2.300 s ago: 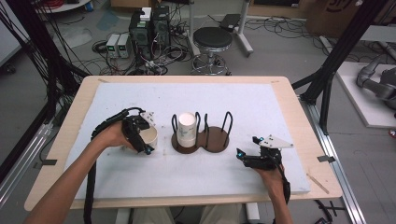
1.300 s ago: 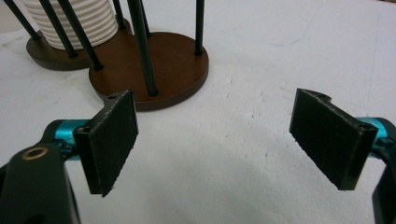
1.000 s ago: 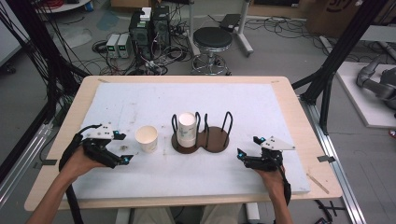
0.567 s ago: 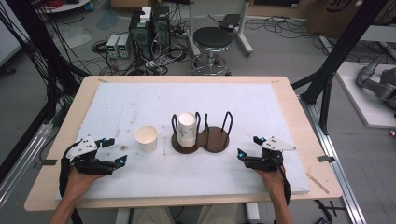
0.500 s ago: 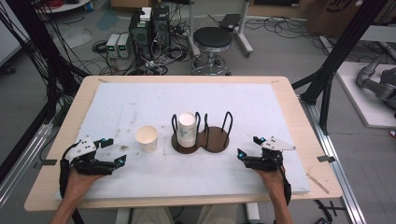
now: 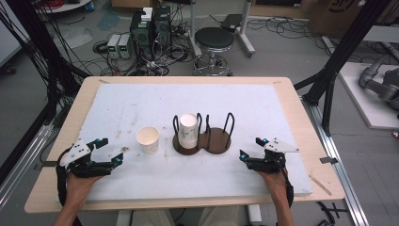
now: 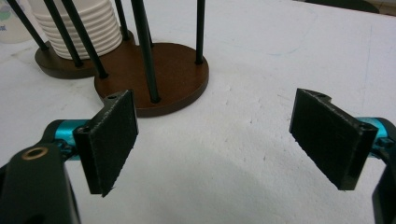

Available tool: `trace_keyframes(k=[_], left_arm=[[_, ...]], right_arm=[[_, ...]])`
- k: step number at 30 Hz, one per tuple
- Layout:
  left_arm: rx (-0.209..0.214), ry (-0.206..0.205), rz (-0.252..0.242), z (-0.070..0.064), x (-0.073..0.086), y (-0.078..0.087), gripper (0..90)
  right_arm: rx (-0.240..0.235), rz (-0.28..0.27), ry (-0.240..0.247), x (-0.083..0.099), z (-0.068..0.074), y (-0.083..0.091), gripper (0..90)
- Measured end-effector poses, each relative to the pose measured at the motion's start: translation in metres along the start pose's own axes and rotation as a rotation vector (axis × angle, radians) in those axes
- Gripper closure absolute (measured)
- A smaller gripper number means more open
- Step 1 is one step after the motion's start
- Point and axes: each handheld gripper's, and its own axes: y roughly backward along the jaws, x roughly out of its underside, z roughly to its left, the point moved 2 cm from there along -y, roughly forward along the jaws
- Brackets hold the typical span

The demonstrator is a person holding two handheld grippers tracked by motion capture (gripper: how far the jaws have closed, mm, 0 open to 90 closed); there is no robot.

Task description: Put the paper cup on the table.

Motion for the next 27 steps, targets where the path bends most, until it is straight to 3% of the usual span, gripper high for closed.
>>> trace_keyframes(k=[14, 27], left_arm=[[-0.021, -0.014, -0.005, -0.0013, 0.0003, 0.0006, 11.8], [-0.014, -0.002, -0.013, -0.0004, 0.0006, 0.0012, 11.8]], right_arm=[[-0.014, -0.009, -0.013, 0.0006, -0.0007, 0.0014, 15.8], [-0.036, -0.022, -0.024, 0.0009, -0.0031, 0.0020, 15.8]])
